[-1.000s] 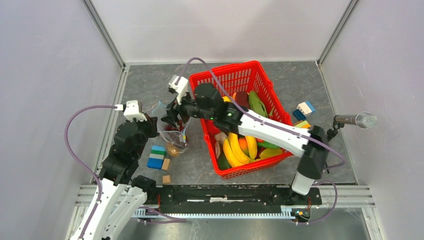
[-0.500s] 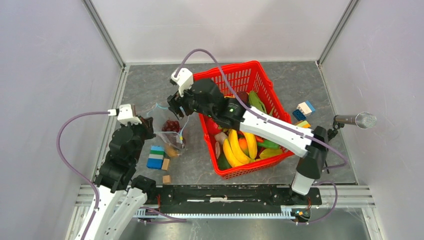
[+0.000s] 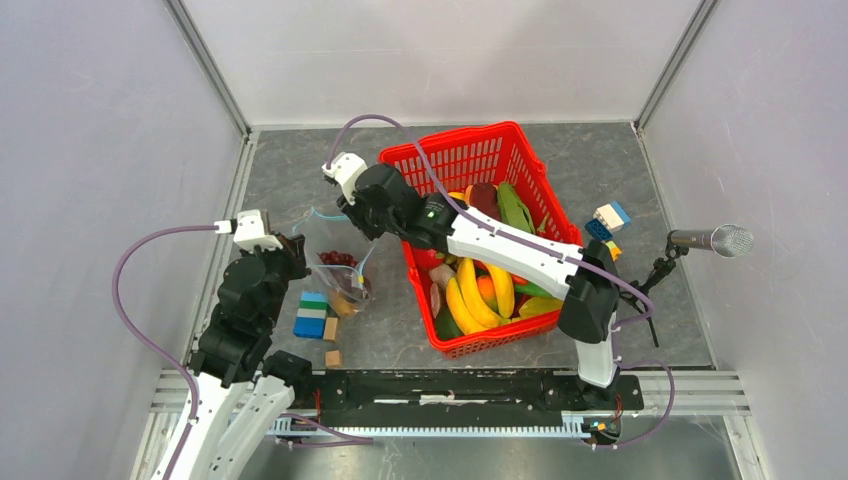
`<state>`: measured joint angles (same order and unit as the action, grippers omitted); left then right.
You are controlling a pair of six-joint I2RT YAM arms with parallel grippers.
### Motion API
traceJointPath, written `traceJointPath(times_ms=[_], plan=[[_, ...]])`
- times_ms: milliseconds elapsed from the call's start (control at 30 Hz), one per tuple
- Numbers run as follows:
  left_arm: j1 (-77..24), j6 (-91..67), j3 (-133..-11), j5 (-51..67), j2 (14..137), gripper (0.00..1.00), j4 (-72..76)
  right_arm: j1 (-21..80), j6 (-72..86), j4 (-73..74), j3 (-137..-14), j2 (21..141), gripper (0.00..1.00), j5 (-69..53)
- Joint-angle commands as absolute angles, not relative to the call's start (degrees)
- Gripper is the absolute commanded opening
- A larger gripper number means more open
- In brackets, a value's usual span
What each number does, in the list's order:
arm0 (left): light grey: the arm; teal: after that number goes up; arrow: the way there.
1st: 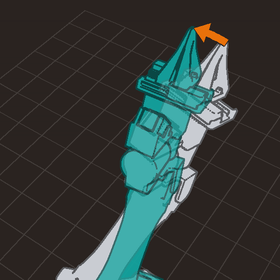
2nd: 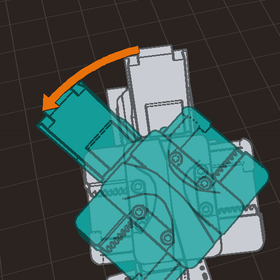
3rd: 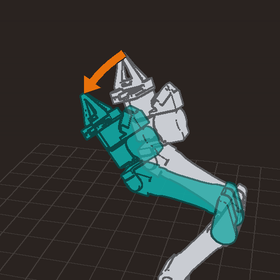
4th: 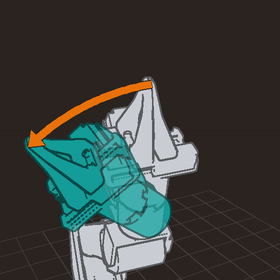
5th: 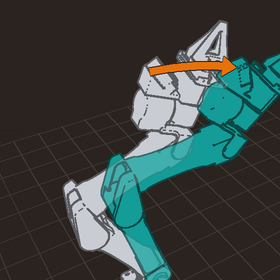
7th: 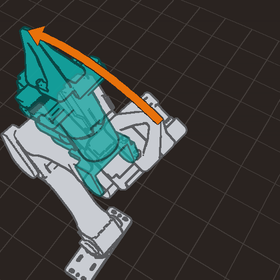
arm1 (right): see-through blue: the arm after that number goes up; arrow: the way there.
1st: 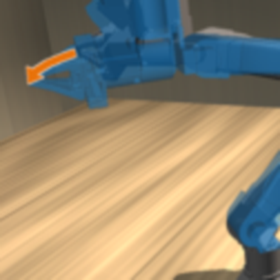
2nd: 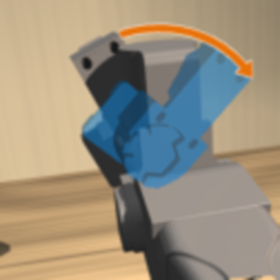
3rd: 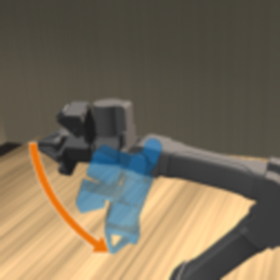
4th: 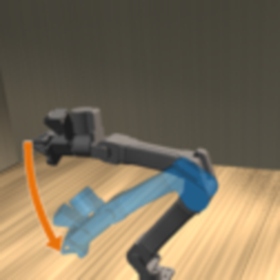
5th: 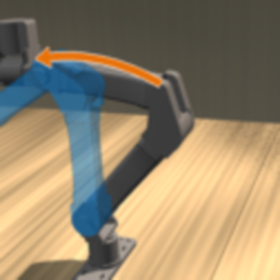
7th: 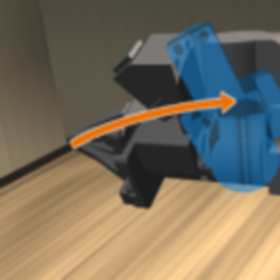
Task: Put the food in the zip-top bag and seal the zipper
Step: Place the fake fruit in the zipper food storage bag.
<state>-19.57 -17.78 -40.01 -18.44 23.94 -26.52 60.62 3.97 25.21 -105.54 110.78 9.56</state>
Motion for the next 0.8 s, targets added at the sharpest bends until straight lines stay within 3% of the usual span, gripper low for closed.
traceJointPath(times_ms=[0,33,133,400,600,700,767], plan=[[-19.14,-19.56,-40.39,-20.31,23.65,0.02,-23.64,60.21,3.15,25.50,-109.67,110.75,0.25,8.62],[-19.13,-19.56,-40.37,-20.30,23.72,0.02,-23.60,60.21,2.94,24.52,-109.29,110.09,0.15,7.22],[-19.06,-19.52,-40.40,-19.91,23.73,0.02,-23.47,60.23,3.81,19.03,-105.91,107.09,0.00,1.25],[-18.90,-19.73,-39.99,-20.69,21.51,0.02,-22.94,60.81,14.46,-8.55,-90.91,97.67,0.00,-17.32],[-18.88,-20.00,-38.28,-22.43,16.97,0.02,-21.25,60.46,11.52,1.17,-92.03,100.02,0.00,-2.86],[-18.83,-19.69,-38.13,-20.47,18.05,0.02,-20.85,59.81,10.21,19.59,-107.47,109.42,0.00,-0.35],[-18.85,-19.52,-38.96,-18.53,20.43,0.02,-21.69,59.77,9.51,23.11,-112.05,111.84,0.00,-0.40]])
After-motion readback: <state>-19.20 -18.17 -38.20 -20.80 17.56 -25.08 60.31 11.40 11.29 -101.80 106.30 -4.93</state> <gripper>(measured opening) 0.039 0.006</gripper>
